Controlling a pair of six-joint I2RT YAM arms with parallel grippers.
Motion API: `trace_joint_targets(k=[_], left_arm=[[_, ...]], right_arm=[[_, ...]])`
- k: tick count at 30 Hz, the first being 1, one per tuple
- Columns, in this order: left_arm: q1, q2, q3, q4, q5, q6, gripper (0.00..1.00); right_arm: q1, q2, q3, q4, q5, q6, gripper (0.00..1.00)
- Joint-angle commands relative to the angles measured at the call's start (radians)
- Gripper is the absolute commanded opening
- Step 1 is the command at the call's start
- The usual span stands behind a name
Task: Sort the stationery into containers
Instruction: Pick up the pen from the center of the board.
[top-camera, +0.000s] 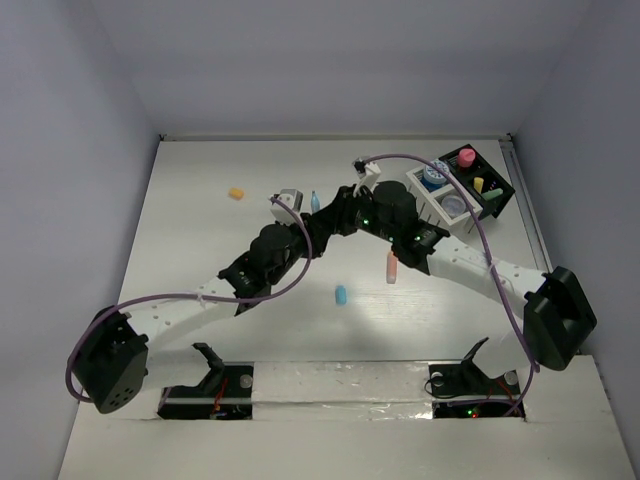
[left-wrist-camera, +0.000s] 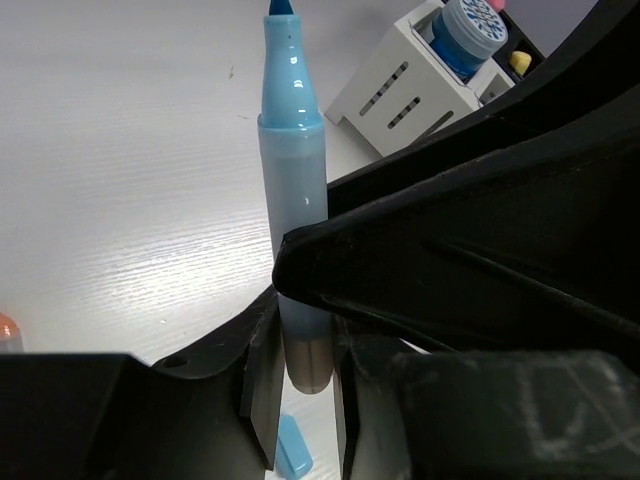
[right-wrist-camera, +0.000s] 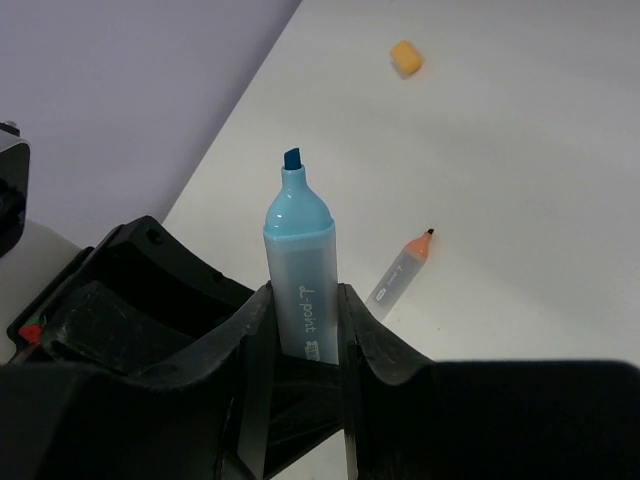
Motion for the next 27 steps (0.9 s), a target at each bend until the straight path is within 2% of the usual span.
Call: trace_joint_targets(k=[1,9,13,14,19,20,21,23,24,25,26,27], left_arm=[[-0.014,-0.037,0.050,0.031,-0.076,0.022,0.19],[-0.014,-0.078,0.032,0.040,-0.111,0.048,0.20],[-0.014,-0.083,0.033,0.049,-0.114,0.065,0.08],[-0.014,-0.075,0.041,0.046,-0.104,0.066,0.01],[-0.014,-0.068,0.043,0.046,-0.049,0.078,0.00],[-0.014,-0.071,0.040,0.047,-0.041,0.078,0.00],[-0.014,-0.080,0.029,0.048,-0.031,0.080,0.00],[-0.014,-0.101,0.006,0.040,-0.019,0.086,0.00],[-0.014,-0.109,-0.003,0.037,-0.019,0.089,0.00],[-0.014,-0.127,-0.023,0.029,-0.019,0.092,0.00],[-0.014,-0.138,-0.035,0.026,-0.019,0.092,0.00],[-0.014,-0.147,-0.048,0.023,-0.016,0.092,0.00]], right_arm=[[0.019,-0.035,-0.013,-0.011,0.056,-0.016,0.00],[0.029,-0.029,-0.017,-0.029,0.074,-0.022,0.00],[0.029,-0.026,-0.022,-0.026,0.064,-0.013,0.00],[0.029,-0.026,-0.020,-0.027,0.062,-0.013,0.00],[0.038,-0.033,-0.019,-0.032,0.061,-0.007,0.02],[0.038,-0.038,-0.019,-0.037,0.062,-0.006,0.11],[0.038,-0.044,-0.019,-0.041,0.064,-0.008,0.36],[0.038,-0.080,-0.020,-0.070,0.093,-0.019,0.58],[0.038,-0.099,-0.022,-0.083,0.102,-0.037,0.73],[0.038,-0.136,-0.020,-0.112,0.122,-0.046,0.81],[0.038,-0.157,-0.022,-0.127,0.133,-0.057,0.81],[0.038,-0.179,-0.025,-0.141,0.143,-0.068,0.85]])
